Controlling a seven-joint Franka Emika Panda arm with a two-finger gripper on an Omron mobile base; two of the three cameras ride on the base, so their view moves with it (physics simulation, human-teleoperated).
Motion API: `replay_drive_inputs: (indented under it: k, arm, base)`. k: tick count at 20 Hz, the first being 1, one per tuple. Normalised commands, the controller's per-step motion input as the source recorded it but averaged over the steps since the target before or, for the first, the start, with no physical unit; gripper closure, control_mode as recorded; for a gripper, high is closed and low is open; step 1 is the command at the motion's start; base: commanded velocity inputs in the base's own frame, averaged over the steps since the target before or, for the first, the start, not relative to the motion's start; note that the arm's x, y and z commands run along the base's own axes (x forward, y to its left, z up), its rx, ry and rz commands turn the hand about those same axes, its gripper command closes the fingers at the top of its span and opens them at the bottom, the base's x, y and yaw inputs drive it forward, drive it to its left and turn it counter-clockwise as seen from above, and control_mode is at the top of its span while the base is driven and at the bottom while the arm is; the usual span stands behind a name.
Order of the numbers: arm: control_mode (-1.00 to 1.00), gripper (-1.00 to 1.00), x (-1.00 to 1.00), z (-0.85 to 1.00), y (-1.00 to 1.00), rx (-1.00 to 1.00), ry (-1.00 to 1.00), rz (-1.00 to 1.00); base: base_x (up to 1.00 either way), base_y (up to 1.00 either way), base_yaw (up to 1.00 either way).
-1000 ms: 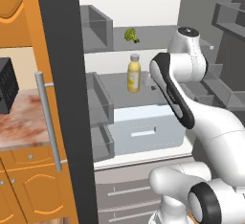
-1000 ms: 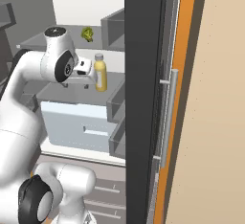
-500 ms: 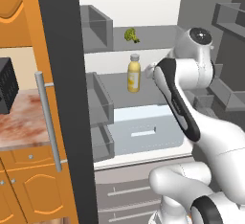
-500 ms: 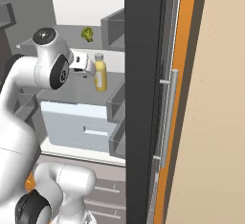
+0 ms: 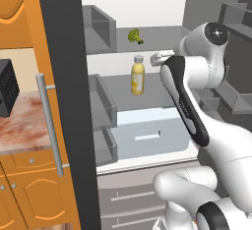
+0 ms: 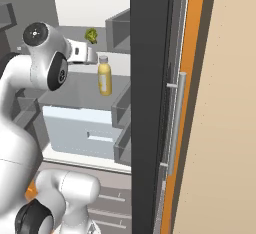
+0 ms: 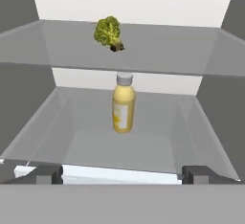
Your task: Pick broccoli from the fridge and place it on the plate on the counter.
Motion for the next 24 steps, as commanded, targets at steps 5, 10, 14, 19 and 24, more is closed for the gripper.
replay_drive_inputs:
  k: [5, 10, 14, 19, 24]
  arm:
    - [-1.00, -1.00, 0.04, 0.46, 0.00, 0.00, -0.09, 0.00]
    - [-1.00, -1.00, 0.19, 0.20, 0.01, 0.00, -0.09, 0.00]
    - [-1.00, -1.00, 0.39, 0.13, 0.00, 0.02, -0.04, 0.03]
    - [-1.00, -1.00, 0.55, 0.12, 0.01, 0.02, 0.00, 0.05]
    - [-1.00, -1.00, 0.55, 0.04, 0.08, 0.00, 0.00, 0.03]
  base:
    - [0.00, 0.00, 0.00]
    - [0.00, 0.00, 0.00]
    - [0.00, 0.00, 0.00]
    - [0.00, 0.00, 0.00]
    - [0.00, 0.00, 0.00]
